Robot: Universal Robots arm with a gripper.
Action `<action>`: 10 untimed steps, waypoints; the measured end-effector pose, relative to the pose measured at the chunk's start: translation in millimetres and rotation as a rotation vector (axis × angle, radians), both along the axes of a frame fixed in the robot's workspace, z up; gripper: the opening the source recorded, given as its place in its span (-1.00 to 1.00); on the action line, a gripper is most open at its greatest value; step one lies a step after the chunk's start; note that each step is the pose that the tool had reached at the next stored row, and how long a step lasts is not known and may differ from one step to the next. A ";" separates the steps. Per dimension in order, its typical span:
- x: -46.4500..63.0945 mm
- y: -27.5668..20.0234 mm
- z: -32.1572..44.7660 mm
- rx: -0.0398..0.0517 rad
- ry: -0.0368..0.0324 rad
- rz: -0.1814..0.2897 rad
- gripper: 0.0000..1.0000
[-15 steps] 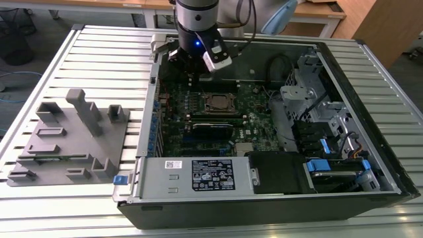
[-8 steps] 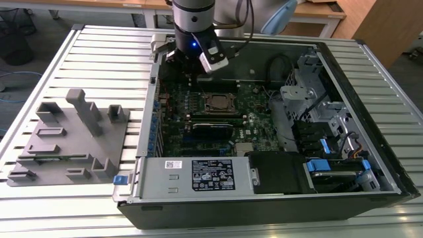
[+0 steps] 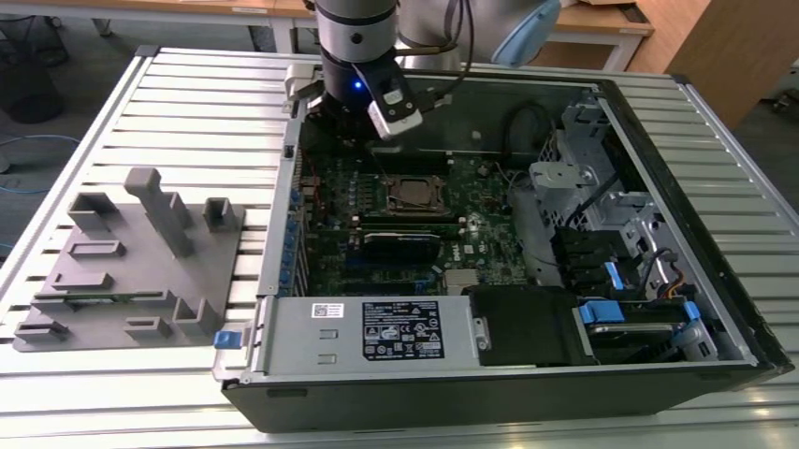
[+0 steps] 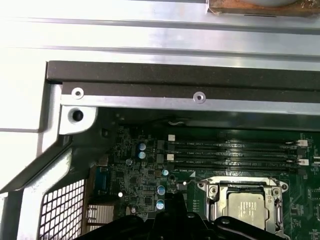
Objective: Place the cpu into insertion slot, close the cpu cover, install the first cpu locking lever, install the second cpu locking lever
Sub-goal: 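Install the first cpu locking lever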
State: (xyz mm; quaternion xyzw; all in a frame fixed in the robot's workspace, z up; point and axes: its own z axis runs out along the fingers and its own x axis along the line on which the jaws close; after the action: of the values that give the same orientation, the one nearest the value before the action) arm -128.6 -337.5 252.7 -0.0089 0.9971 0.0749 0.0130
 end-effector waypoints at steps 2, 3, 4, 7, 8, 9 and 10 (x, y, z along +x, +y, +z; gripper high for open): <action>0.0 0.0 0.0 0.0001 0.0000 0.000 -0.80; -0.1 0.0 0.0 0.0002 0.0000 0.000 -0.80; -0.1 0.0 0.0 0.0001 0.0001 0.000 -0.80; -0.2 1.4 0.0 0.0001 0.0001 0.000 -0.80; -0.2 2.1 -0.1 0.0001 0.0000 0.000 -0.80; -0.2 2.7 -0.3 0.0002 0.0000 0.000 -0.80; -0.1 3.3 -0.6 0.0002 0.0000 0.000 -0.80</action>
State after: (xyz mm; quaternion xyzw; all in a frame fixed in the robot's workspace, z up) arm -128.8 -334.2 252.1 -0.0089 0.9971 0.0751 0.0130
